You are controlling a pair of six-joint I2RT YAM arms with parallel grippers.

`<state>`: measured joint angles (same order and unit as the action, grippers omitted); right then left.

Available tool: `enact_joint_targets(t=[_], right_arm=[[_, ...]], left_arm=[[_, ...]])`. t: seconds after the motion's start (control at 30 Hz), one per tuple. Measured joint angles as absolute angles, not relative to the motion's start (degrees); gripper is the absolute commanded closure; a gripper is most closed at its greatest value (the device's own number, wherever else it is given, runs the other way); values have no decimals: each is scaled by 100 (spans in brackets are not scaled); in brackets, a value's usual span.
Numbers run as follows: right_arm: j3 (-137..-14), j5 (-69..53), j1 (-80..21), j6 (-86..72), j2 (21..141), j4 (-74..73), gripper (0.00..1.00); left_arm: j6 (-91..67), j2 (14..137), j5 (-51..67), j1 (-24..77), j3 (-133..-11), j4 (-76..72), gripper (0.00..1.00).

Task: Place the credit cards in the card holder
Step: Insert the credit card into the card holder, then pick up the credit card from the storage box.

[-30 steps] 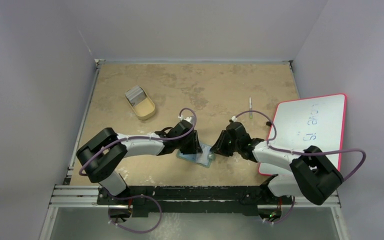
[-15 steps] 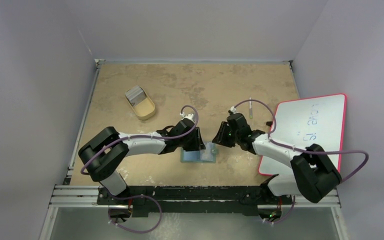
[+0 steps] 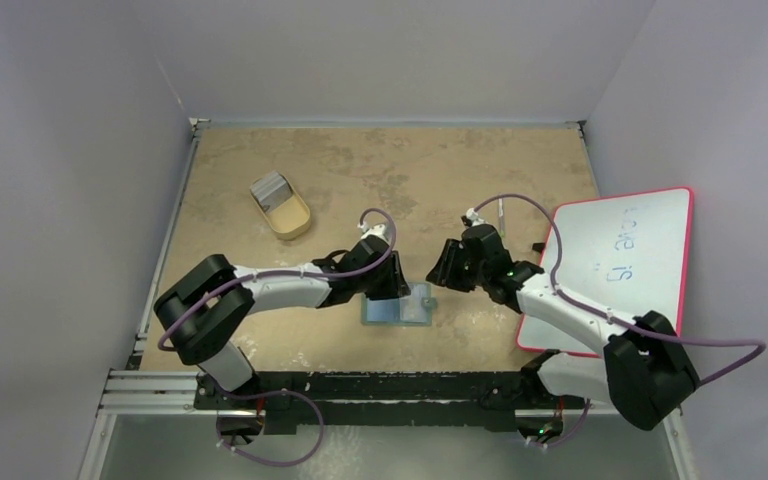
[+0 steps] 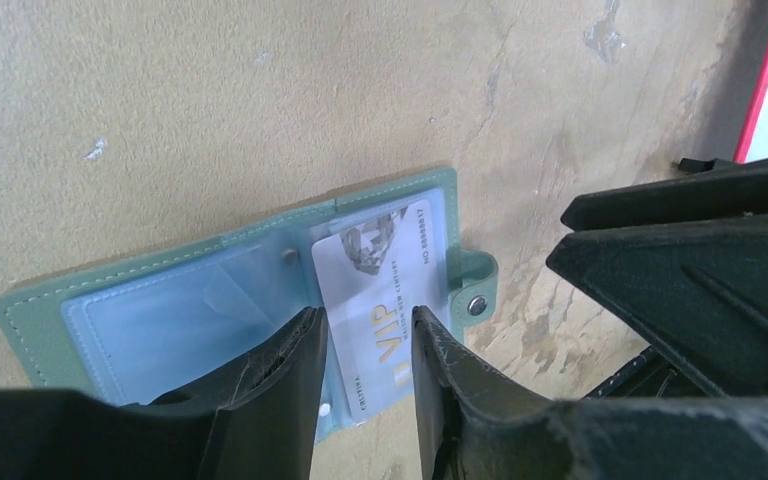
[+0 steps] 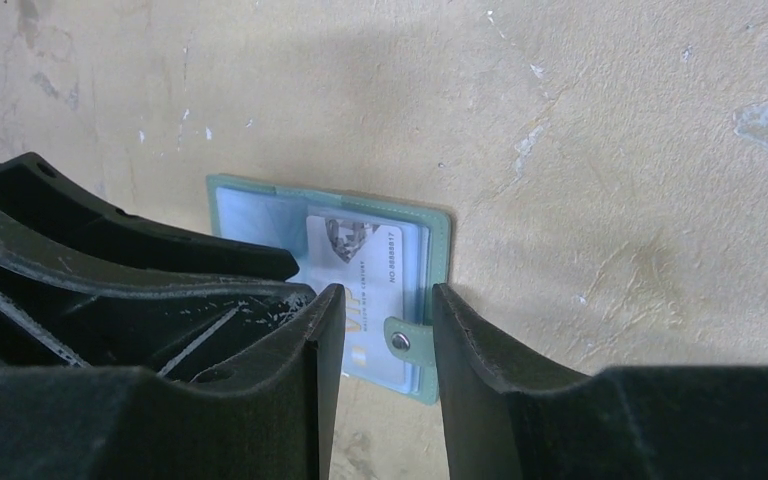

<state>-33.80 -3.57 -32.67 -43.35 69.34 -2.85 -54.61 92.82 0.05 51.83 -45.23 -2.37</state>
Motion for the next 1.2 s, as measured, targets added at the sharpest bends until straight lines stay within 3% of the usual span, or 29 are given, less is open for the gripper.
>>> enact_joint_targets(t=[0.47,0.8,1.2], right_arm=[[-3380,-397,-3267,-4160,6226,-519,59],[-3507,-379,-3267,-3979,5739,-928,59],[-3966,-119,-3267,-3752,5391,-1625,59]], left_arm=[[-3898,8855,-1092,5052,-5944,1612,49],[-1426,8840,-2193,3649,-7406,3505,47],[1221,9159,-2327,2305,-7467,3308,47]])
